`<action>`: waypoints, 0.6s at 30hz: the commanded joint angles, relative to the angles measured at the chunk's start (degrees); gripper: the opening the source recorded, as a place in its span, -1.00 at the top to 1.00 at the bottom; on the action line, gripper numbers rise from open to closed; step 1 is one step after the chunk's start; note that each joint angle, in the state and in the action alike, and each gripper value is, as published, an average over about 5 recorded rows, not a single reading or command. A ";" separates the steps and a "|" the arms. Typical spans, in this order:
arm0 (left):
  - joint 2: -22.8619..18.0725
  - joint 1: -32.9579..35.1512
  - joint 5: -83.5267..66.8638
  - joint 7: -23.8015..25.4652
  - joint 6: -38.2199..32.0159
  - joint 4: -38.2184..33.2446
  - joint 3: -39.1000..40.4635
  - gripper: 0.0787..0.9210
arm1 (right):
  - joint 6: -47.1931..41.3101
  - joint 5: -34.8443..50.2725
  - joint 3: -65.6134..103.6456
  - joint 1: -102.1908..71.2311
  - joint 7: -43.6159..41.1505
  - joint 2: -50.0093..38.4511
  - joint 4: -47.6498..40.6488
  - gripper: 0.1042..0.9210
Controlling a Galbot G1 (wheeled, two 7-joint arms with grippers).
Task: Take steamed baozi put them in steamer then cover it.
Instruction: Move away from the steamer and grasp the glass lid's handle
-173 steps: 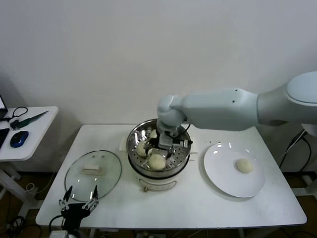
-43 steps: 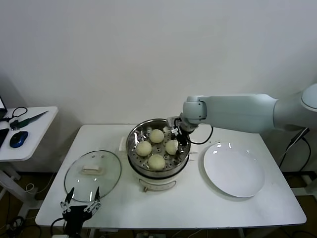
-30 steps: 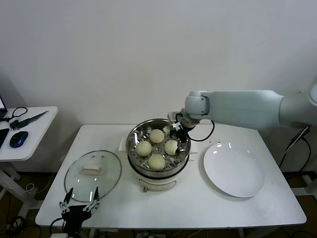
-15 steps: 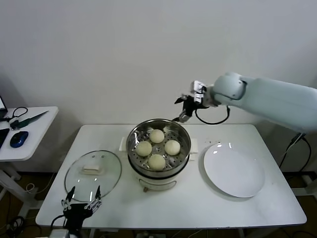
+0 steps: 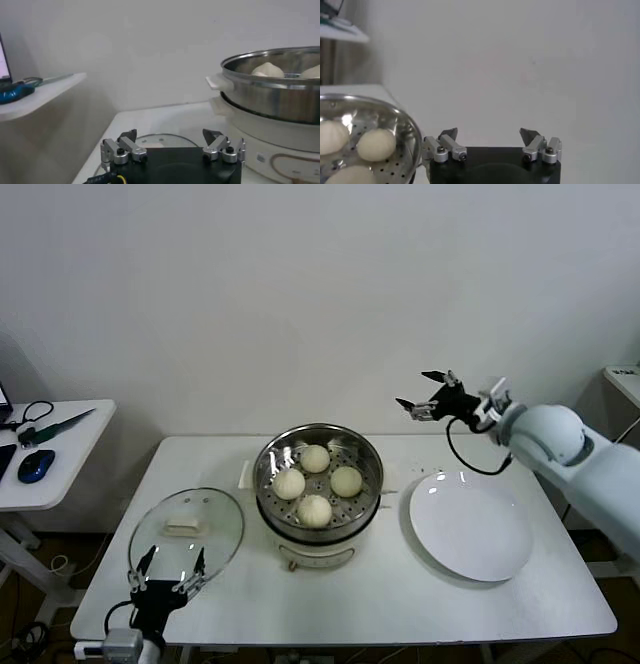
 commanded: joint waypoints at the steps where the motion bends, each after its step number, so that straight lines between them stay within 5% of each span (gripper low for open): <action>1: 4.14 -2.15 3.13 0.44 -3.19 2.70 -0.73 -0.77 | 16.28 -10.39 65.90 -72.36 2.07 14.91 5.31 -0.76; 12: 5.27 -3.03 15.18 -0.26 -13.63 6.59 -1.70 -0.77 | 29.56 -18.68 63.15 -77.67 0.37 34.14 4.71 -0.76; 18: 8.54 -4.59 40.22 -12.11 -16.52 12.43 -2.61 -0.77 | 33.91 -21.00 58.91 -78.82 1.24 40.28 2.19 -0.76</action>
